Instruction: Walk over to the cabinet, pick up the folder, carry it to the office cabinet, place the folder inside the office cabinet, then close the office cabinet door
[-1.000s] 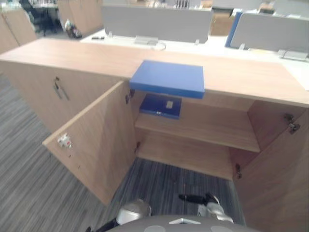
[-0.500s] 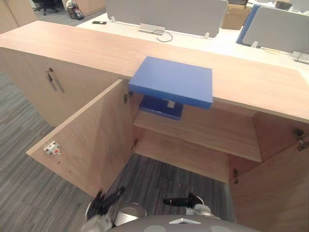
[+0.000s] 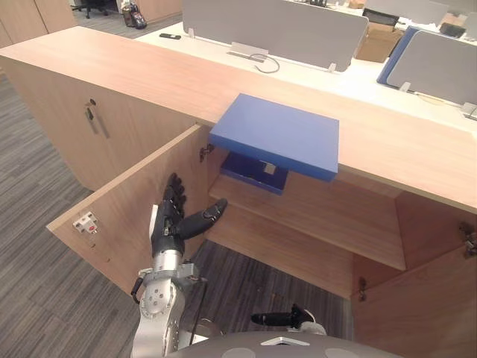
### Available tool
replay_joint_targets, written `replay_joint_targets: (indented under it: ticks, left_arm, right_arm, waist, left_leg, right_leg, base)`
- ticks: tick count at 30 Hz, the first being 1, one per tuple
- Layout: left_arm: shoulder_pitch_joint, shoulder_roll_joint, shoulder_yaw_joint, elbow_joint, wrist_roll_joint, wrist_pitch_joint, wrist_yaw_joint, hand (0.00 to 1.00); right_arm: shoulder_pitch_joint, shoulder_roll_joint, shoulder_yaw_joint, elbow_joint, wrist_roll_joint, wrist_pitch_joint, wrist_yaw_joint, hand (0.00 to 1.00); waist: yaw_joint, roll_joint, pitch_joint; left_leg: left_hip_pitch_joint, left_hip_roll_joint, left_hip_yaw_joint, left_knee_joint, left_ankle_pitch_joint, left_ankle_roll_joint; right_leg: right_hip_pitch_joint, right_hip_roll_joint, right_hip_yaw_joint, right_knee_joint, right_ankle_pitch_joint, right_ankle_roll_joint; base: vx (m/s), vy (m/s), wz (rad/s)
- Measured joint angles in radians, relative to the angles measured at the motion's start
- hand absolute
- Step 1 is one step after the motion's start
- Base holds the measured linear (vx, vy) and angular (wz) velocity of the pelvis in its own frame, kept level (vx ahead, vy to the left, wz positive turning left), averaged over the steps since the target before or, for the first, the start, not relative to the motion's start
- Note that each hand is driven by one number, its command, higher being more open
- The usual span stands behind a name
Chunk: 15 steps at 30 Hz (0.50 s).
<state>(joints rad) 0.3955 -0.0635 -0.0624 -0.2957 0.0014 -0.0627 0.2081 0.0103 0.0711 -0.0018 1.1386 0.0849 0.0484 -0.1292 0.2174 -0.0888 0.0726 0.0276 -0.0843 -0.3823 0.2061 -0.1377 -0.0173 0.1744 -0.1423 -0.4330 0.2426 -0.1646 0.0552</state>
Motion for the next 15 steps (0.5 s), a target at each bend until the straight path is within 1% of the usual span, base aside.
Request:
replay_joint_targets:
  ticks: [1,2,4,6,8,11,12,13,14,15]
  left_arm:
    - [0.005,-0.007,0.0,-0.02,0.064,0.0,0.046,1.0]
    - [0.006,-0.01,0.0,-0.028,0.101,0.0,0.073,1.0]
    - [0.006,-0.011,0.001,-0.057,0.204,0.0,0.165,1.0]
    - [0.005,-0.011,0.002,-0.076,0.272,0.0,0.214,1.0]
    - [0.003,-0.004,0.003,-0.084,0.336,0.0,0.244,1.0]
    - [-0.015,0.045,0.002,-0.087,0.43,0.008,0.263,1.0]
    - [-0.027,0.068,0.002,-0.087,0.467,0.015,0.269,1.0]
    - [-0.052,0.106,0.002,-0.087,0.487,0.021,0.27,1.0]
    - [-0.078,0.148,0.008,-0.086,0.527,0.025,0.27,1.0]
    - [-0.09,0.17,0.012,-0.086,0.536,0.025,0.27,1.0]
  right_arm:
    - [0.003,0.0,-0.008,0.0,0.0,-0.002,-0.009,1.0]
    - [0.005,0.0,-0.009,0.0,0.001,-0.006,-0.012,1.0]
    - [0.013,0.0,-0.024,0.0,0.001,-0.018,-0.016,1.0]
    - [0.017,0.0,-0.029,0.003,0.001,-0.018,-0.022,1.0]
    - [0.02,0.0,-0.03,0.006,0.0,-0.018,-0.032,1.0]
    - [0.016,-0.002,-0.035,0.028,-0.001,-0.022,-0.034,1.0]
    - [0.016,-0.004,-0.039,0.037,-0.001,-0.023,-0.034,1.0]
    - [0.016,-0.007,-0.046,0.046,-0.002,-0.03,-0.034,1.0]
    - [0.016,-0.008,-0.049,0.053,-0.003,-0.035,-0.034,1.0]
    - [0.014,-0.008,-0.05,0.06,-0.003,-0.037,-0.033,1.0]
  waist:
    - [0.001,-0.001,-0.004]
    - [0.001,-0.003,-0.005]
    - [0.001,-0.01,-0.014]
    - [0.003,-0.017,-0.02]
    - [0.002,-0.021,-0.027]
    - [-0.002,-0.027,-0.033]
    - [-0.004,-0.029,-0.038]
    - [-0.007,-0.032,-0.046]
    - [-0.016,-0.034,-0.051]
    - [-0.022,-0.034,-0.051]
  left_leg:
    - [-0.001,0.0,0.0,0.001,0.0,0.0]
    - [-0.001,0.0,0.001,0.002,0.001,-0.001]
    - [0.0,0.001,0.005,0.004,0.0,-0.002]
    - [0.0,0.001,0.01,0.004,-0.001,-0.004]
    - [-0.001,0.007,0.016,0.005,-0.003,-0.006]
    - [-0.005,0.009,0.026,0.011,-0.011,-0.01]
    - [-0.007,0.013,0.028,0.016,-0.017,-0.013]
    - [-0.01,0.02,0.03,0.018,-0.021,-0.017]
    - [-0.011,0.024,0.031,0.018,-0.023,-0.016]
    - [-0.011,0.025,0.031,0.018,-0.024,-0.015]
  right_leg:
    - [0.007,0.005,0.0,-0.017,0.0,0.0]
    - [0.011,0.006,0.0,-0.025,0.0,0.0]
    - [0.021,0.011,0.002,-0.046,0.0,-0.001]
    - [0.024,0.014,0.014,-0.059,0.003,-0.004]
    - [0.026,0.024,0.033,-0.075,0.015,-0.023]
    - [0.026,0.032,0.067,-0.096,0.022,-0.025]
    - [0.026,0.039,0.079,-0.104,0.027,-0.028]
    - [0.025,0.045,0.088,-0.111,0.035,-0.026]
    - [0.023,0.053,0.105,-0.124,0.04,-0.028]
    - [0.023,0.054,0.114,-0.128,0.041,-0.027]
  base:
    - [0.06,-0.054,0.02]
    - [0.06,-0.047,0.01]
    - [0.03,-0.026,0.0]
    - [0.02,-0.008,-0.07]
    - [0.01,0.011,-0.12]
    - [-0.01,0.025,-0.19]
    - [-0.02,0.019,-0.15]
    - [-0.03,0.026,-0.13]
    - [-0.04,0.022,-0.09]
    - [-0.05,0.028,-0.1]
